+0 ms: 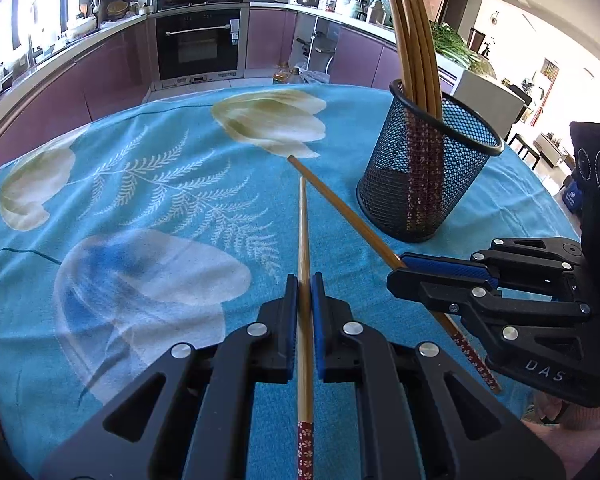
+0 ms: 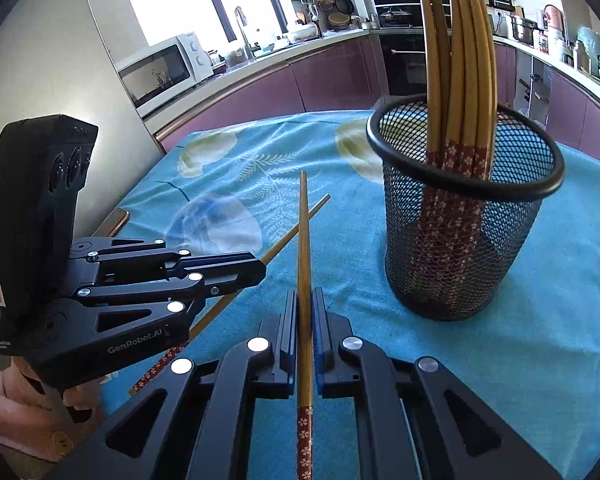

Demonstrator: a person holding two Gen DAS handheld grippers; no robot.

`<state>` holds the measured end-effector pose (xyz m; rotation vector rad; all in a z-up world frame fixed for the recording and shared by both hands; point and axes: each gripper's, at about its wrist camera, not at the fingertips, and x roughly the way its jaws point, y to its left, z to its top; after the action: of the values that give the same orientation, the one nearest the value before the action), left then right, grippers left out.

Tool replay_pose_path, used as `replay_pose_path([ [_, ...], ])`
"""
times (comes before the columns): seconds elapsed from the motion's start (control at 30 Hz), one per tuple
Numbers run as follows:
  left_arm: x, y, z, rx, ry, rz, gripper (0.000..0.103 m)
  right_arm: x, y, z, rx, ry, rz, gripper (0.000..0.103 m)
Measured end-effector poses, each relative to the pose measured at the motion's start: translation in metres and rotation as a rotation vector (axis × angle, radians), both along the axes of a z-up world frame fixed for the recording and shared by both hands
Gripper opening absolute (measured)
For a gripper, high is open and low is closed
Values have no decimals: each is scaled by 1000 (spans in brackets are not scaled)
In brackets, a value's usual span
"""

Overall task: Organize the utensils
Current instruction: 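Lift both held chopsticks upright and carry them toward the mesh holder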

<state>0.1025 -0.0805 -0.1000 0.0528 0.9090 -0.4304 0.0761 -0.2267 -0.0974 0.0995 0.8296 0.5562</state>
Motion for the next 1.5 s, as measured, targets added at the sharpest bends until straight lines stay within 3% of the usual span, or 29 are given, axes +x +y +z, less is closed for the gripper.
replay_pose_path([
  [0.97, -21, 9, 44, -102, -85, -35, 8, -20, -11, 37, 38, -119, -14, 6],
  [1.5, -28, 12, 57, -153, -111, -65, 8, -23, -13, 41, 41, -134, 0, 6],
])
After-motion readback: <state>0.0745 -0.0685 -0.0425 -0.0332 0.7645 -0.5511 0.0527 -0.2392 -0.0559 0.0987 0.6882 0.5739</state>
